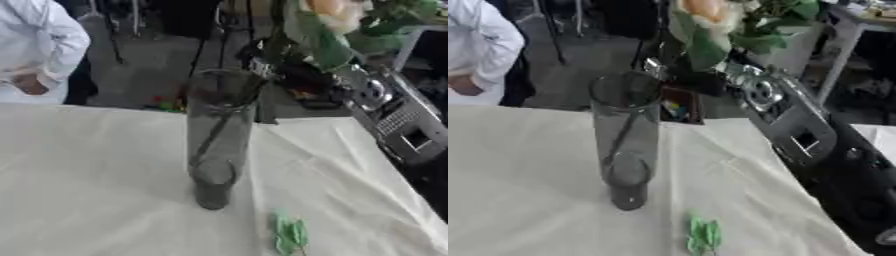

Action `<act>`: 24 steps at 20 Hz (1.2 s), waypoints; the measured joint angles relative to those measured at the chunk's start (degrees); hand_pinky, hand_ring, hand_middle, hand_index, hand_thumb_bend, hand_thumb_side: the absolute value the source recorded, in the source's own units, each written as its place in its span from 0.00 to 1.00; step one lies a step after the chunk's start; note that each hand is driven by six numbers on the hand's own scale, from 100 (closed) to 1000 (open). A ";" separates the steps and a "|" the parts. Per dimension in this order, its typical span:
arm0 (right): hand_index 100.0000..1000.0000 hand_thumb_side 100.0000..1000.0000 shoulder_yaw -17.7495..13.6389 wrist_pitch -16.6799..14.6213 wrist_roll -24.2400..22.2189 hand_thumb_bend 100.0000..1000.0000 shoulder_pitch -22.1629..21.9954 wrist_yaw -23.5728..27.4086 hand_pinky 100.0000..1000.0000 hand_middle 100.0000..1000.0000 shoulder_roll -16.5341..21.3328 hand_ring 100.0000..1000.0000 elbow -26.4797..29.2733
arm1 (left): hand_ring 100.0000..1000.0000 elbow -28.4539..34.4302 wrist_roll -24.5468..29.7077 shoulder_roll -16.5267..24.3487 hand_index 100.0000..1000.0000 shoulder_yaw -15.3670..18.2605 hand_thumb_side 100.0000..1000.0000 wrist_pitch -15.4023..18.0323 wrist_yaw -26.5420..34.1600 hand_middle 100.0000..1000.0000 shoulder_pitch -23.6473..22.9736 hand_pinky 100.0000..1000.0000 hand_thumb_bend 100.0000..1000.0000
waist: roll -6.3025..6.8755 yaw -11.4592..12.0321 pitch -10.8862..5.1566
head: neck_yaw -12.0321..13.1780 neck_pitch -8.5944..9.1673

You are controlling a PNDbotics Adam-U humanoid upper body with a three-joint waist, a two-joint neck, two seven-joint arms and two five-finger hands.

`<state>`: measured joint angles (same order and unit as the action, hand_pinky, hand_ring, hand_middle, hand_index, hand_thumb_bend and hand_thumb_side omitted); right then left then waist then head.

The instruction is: Arrange flowers into the vase.

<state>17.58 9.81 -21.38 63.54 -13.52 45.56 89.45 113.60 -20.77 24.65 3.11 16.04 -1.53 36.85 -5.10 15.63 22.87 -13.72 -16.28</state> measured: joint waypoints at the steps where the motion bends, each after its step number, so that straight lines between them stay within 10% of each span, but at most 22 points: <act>1: 0.89 1.00 0.02 -0.07 -0.06 0.01 -0.01 -0.01 0.92 0.73 0.00 0.90 -0.07 | 0.93 0.00 0.00 0.00 0.94 0.00 1.00 0.00 0.02 0.87 0.00 0.81 0.00 | 0.06 -0.01 0.00 | 0.00 0.01; 24: 1.00 1.00 0.10 -2.68 -1.91 0.38 -2.50 3.37 0.96 0.79 0.17 0.96 0.84 | 0.92 0.00 -0.11 -0.47 0.94 0.20 1.00 -0.11 0.33 0.87 -0.04 0.81 0.00 | 0.54 -0.26 0.00 | 0.06 0.20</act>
<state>17.68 7.13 -23.29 61.05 -10.15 45.73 90.29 113.60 -20.88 24.18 3.31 15.93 -1.20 36.81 -4.56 15.37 22.87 -13.66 -16.08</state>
